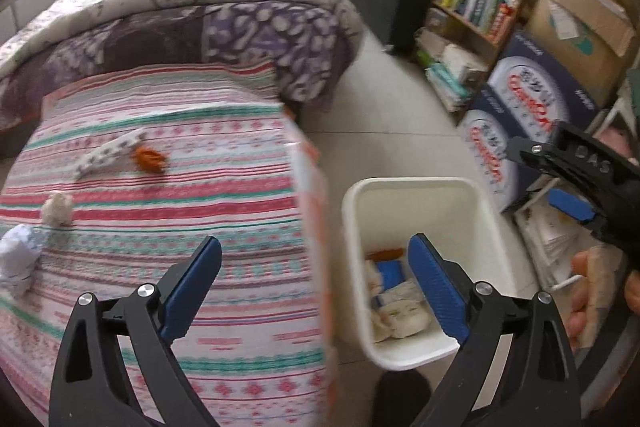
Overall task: Collect trash
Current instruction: 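Grasp the crumpled white plastic bag with the left gripper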
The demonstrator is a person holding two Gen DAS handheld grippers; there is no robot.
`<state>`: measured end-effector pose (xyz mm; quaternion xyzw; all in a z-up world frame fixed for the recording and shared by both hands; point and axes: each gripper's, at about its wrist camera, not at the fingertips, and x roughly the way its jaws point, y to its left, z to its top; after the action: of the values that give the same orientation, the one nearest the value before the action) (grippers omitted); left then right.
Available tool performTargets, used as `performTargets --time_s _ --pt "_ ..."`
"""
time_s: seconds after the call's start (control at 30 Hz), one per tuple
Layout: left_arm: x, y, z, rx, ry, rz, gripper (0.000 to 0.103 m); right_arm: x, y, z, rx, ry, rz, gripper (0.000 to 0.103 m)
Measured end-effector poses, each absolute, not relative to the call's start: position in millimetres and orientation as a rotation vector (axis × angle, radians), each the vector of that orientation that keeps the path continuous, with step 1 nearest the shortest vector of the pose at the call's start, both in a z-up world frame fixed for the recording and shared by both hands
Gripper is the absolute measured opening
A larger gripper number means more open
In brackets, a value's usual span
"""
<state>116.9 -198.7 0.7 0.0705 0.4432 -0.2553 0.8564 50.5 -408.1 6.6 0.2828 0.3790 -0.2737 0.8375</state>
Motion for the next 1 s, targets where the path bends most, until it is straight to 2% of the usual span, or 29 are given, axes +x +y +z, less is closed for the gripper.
performTargets --time_s 0.3,0.53,0.73,1.0 --pt "142.5 -133.7 -12.1 0.268 0.924 -0.297 0.093 77.1 -367.7 -1.8 0.547 0.864 -0.488 0.096" --pt "180.2 -72.5 -40.2 0.664 0.910 -0.095 0.093 97.1 -341.6 -10.8 0.532 0.918 -0.428 0.096" --pt "218.5 -15.1 -68.3 0.853 0.905 0.046 0.093 119.6 -305.5 -17.7 0.457 0.960 -0.379 0.096" --pt "263.8 66.6 -93.5 0.725 1.047 0.050 0.093 146.0 -259.6 -33.2 0.392 1.025 -0.297 0.096"
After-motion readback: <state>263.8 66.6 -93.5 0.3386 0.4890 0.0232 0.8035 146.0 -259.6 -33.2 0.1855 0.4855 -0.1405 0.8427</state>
